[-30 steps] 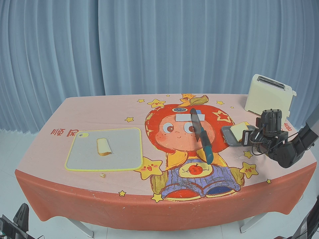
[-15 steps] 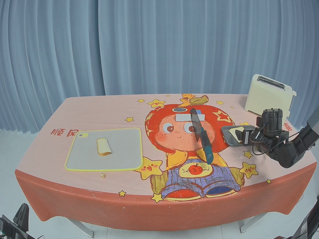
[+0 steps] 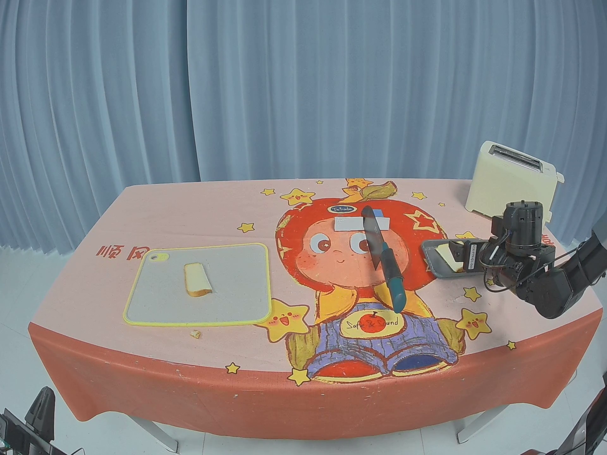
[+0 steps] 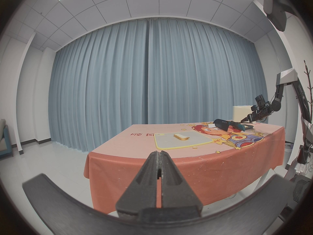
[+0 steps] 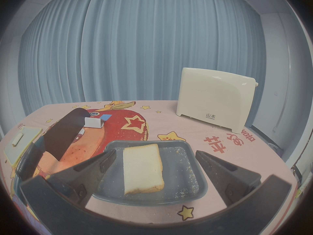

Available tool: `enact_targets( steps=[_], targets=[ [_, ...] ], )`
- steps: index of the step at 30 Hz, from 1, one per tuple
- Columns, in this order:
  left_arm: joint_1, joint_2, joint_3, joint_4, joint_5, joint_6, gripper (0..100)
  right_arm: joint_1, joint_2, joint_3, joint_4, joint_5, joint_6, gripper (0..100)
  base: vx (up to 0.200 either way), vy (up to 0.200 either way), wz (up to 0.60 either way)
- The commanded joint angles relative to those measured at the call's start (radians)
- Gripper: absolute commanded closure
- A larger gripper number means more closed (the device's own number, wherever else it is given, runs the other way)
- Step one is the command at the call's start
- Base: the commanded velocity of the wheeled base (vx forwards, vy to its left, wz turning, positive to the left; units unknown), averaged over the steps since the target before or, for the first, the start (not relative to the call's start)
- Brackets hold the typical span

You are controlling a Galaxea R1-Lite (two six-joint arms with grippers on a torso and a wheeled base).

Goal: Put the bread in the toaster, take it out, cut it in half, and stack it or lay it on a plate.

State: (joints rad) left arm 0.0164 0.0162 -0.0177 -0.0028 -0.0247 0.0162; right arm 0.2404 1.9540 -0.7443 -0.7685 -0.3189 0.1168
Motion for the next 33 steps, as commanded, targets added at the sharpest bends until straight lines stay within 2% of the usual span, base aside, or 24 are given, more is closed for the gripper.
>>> enact_targets(
  steps=[1, 11, 16, 33],
  targets=[
    [0.000, -0.016, 0.018, 0.000, 0.000, 0.001, 100, 0.011, -0.035, 0.008, 0.000, -0.002, 0.000, 0, 0.000, 0.000, 0.00],
    [0.000, -0.016, 0.018, 0.000, 0.000, -0.001, 100, 0.053, -0.135, 0.036, 0.002, -0.006, -0.005, 0, 0.000, 0.000, 0.00],
    [0.000, -0.016, 0.018, 0.000, 0.000, 0.001, 100, 0.053, -0.142, 0.034, -0.002, -0.035, -0.011, 0, 0.000, 0.000, 0.00],
    [0.000, -0.016, 0.018, 0.000, 0.000, -0.001, 100, 0.053, -0.224, 0.051, 0.000, -0.043, -0.020, 0, 0.000, 0.000, 0.00]
  ],
)
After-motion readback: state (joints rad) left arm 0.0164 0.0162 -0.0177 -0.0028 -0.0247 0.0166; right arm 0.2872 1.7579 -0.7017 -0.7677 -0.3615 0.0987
